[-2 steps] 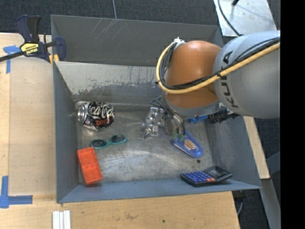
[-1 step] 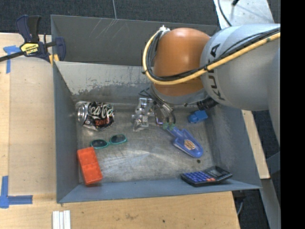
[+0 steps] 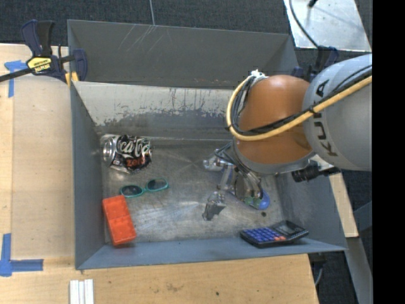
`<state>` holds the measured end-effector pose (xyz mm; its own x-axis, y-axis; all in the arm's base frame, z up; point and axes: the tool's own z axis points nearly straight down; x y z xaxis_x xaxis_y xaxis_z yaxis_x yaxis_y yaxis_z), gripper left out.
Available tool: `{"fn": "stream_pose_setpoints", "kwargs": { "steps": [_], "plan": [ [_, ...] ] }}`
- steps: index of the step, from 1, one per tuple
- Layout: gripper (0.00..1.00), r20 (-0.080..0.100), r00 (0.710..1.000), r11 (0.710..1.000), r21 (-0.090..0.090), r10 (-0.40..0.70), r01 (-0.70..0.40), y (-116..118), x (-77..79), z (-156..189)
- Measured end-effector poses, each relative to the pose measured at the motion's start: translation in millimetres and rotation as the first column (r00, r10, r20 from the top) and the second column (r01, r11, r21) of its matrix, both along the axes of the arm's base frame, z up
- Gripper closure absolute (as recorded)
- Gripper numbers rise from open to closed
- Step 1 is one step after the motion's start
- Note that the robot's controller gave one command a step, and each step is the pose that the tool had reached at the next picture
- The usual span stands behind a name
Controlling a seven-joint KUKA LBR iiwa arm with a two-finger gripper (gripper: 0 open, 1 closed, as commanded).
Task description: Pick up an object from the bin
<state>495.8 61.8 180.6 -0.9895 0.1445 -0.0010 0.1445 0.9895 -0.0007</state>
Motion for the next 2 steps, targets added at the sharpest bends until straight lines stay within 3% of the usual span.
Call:
{"fn": "stream_pose_setpoints", "kwargs": {
  "steps": [1, 2],
  "plan": [
    [0.00, 0.001, 1.000, 1.000, 0.001, 0.000, 0.000, 0.5, 0.2, 0.3],
    [0.00, 0.007, 1.000, 1.000, 0.002, -0.004, 0.004, -51.2, 5.5, -44.8]
  ]
}}
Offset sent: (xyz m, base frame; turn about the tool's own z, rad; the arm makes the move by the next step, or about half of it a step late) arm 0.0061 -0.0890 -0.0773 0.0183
